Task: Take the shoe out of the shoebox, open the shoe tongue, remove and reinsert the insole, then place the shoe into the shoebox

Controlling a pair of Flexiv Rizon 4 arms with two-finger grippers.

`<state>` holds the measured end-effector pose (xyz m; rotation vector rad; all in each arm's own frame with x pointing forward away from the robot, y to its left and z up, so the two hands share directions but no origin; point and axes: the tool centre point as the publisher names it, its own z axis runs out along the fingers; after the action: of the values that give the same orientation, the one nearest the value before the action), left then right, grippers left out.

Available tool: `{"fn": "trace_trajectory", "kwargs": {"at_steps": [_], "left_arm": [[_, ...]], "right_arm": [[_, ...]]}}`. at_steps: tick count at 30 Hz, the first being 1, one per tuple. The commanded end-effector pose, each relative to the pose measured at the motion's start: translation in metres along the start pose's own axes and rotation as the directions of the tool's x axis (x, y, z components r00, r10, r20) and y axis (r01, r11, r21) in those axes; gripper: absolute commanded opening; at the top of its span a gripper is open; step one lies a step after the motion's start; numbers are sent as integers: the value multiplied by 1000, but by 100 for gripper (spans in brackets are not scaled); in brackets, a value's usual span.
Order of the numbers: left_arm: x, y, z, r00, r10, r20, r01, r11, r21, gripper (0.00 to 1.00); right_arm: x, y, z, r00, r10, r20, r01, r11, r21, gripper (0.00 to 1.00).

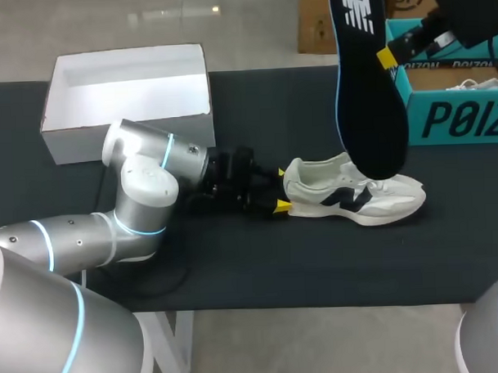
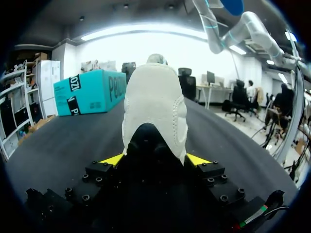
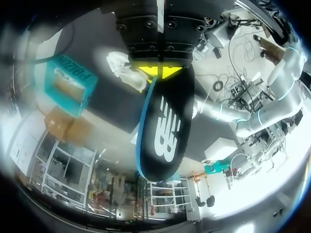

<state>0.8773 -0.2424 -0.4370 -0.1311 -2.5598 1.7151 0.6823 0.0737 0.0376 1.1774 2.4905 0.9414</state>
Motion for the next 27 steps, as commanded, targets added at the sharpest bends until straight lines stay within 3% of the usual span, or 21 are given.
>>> {"fn": "trace_trajectory", "kwargs": {"at_steps": [1, 3, 4, 5, 6, 14, 16, 27], "left_arm": [[0, 3, 1, 1000, 0, -2, 0, 1000, -5, 0], [0, 3, 1, 1000, 0, -2, 0, 1000, -5, 1], [0, 3, 1, 1000, 0, -2, 0, 1000, -5, 87], [0, 3, 1, 1000, 0, -2, 0, 1000, -5, 100], [1, 3, 0, 1000, 3, 1, -3, 1000, -2, 100], [5, -7, -7, 991, 132, -10, -131, 974, -184, 100], [5, -10, -9, 990, 141, -9, -140, 971, -194, 100], [-2, -13, -53, 981, 164, -104, -193, 880, -434, 100]], "right_arm": [[0, 5, 2, 1000, 2, 1, -2, 1000, 9, 0], [0, 5, 2, 1000, 2, 1, -2, 1000, 9, 0], [0, 5, 2, 1000, 2, 1, -2, 1000, 9, 0], [0, 5, 2, 1000, 2, 1, -2, 1000, 9, 0], [0, 5, 2, 1000, 2, 1, -2, 1000, 9, 0], [0, 5, 2, 1000, 2, 1, -2, 1000, 9, 0], [0, 5, 2, 1000, 2, 1, -2, 1000, 9, 0], [0, 5, 2, 1000, 2, 1, -2, 1000, 9, 0]]}}
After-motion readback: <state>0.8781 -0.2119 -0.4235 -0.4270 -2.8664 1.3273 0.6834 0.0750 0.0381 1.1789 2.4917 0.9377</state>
